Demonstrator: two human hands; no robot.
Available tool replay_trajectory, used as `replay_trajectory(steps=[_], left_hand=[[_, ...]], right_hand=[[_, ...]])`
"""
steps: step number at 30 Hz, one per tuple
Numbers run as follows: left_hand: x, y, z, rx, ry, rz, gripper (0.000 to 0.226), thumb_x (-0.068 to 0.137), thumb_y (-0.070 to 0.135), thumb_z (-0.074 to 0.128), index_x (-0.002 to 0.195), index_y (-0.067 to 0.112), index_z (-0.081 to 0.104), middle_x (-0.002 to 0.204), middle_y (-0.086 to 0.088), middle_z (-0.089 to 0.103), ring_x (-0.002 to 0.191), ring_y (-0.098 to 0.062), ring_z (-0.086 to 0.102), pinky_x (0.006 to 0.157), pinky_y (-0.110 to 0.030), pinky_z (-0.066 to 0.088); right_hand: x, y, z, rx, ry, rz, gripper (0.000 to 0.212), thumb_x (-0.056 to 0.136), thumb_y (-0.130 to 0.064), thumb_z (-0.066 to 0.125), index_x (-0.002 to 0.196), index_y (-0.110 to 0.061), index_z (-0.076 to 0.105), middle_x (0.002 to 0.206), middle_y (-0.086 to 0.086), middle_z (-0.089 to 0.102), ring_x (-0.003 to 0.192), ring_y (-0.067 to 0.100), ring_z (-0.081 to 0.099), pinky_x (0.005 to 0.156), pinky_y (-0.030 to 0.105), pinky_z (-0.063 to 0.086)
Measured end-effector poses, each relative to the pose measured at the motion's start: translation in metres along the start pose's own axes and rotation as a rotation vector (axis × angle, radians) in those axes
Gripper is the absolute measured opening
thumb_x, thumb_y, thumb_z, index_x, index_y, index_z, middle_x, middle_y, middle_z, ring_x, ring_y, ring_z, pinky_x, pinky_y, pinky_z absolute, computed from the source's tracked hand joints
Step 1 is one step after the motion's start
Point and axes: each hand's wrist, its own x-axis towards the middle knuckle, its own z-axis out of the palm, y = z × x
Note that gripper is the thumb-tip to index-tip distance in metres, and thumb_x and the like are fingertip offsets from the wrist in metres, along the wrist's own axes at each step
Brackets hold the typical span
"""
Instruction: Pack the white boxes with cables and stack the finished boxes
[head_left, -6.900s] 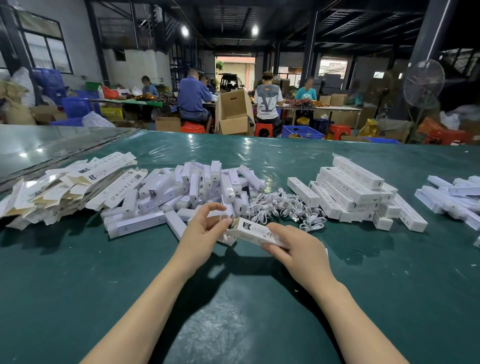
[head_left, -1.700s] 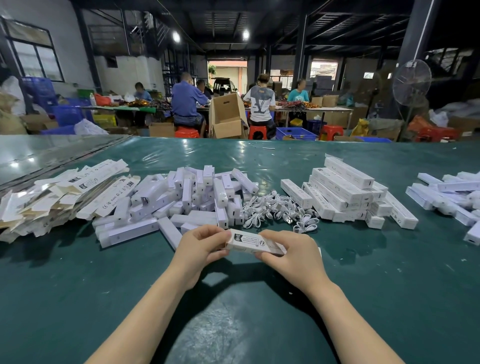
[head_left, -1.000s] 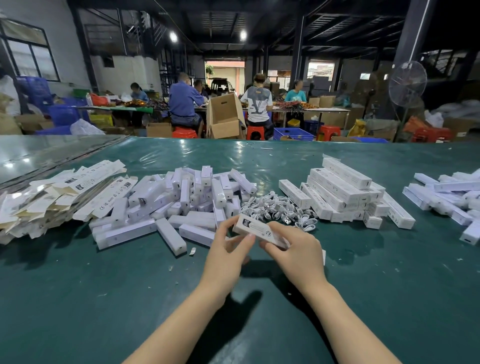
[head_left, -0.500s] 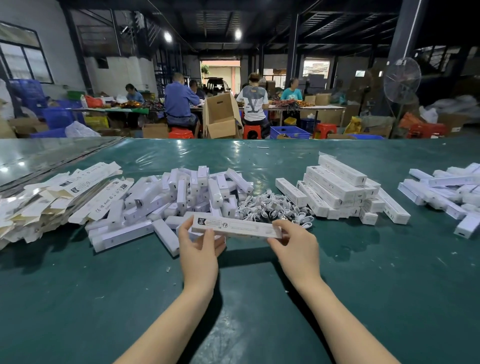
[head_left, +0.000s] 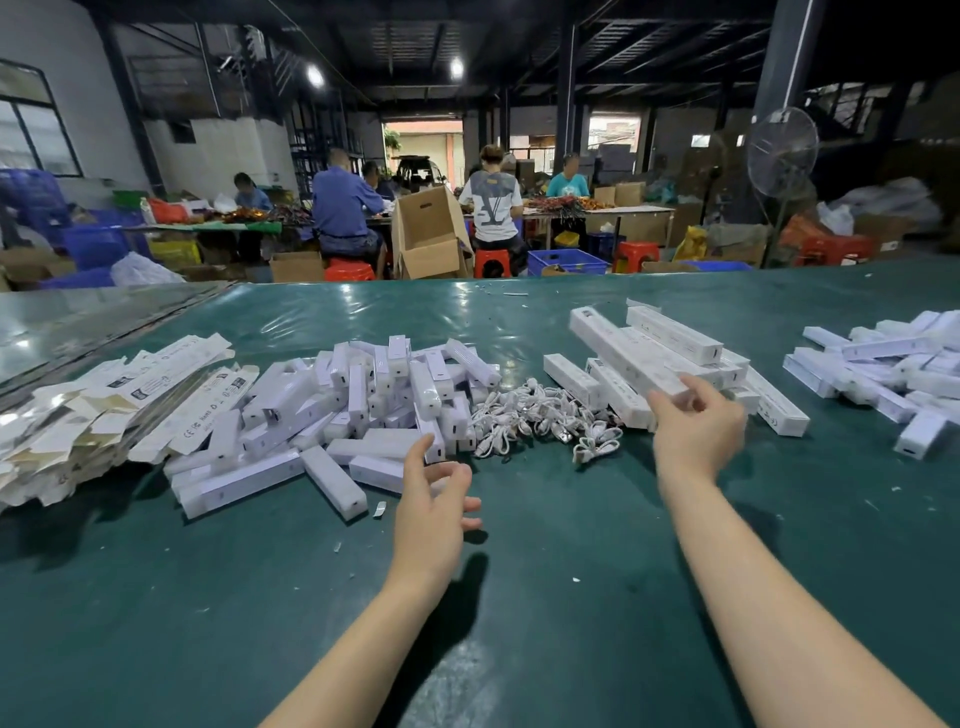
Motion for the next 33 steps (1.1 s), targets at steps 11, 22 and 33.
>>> replay_trajectory(steps=[11, 22, 33], left_hand=[[-0.002, -0.003, -0.001, 0.091, -0.088, 0.028, 0.030, 0.092, 0.012, 0.051, 0.112, 0.035, 0.044, 0.098, 0.006, 0.050, 0.061, -0.009, 0.054, 0.058, -0.025, 0.050], [-0.004, -0.006, -0.001, 0.289, -0.148, 0.100, 0.034, 0.084, 0.000, 0.055, 0.085, 0.034, 0.053, 0.096, 0.006, 0.054, 0.062, -0.005, 0.053, 0.058, -0.013, 0.045], [0.054, 0.030, -0.068, 0.689, 0.488, 0.223, 0.040, 0.081, 0.012, 0.058, 0.121, 0.008, 0.053, 0.121, -0.008, 0.054, 0.118, -0.028, 0.041, 0.099, -0.037, 0.030]], right_hand=[[0.052, -0.006, 0.015, -0.073, -0.095, 0.155, 0.057, 0.083, 0.002, 0.056, 0.136, -0.011, 0.041, 0.095, 0.004, 0.053, 0.090, 0.020, 0.049, 0.084, 0.033, 0.041], [-0.076, 0.019, 0.012, -0.130, -0.667, 0.007, 0.036, 0.074, 0.004, 0.054, 0.059, -0.027, 0.061, 0.053, -0.008, 0.057, 0.060, 0.019, 0.059, 0.070, 0.030, 0.047], [-0.074, 0.016, 0.015, -0.337, -0.865, -0.198, 0.030, 0.074, -0.001, 0.057, 0.064, -0.029, 0.063, 0.059, -0.015, 0.059, 0.063, 0.008, 0.054, 0.055, 0.017, 0.034]])
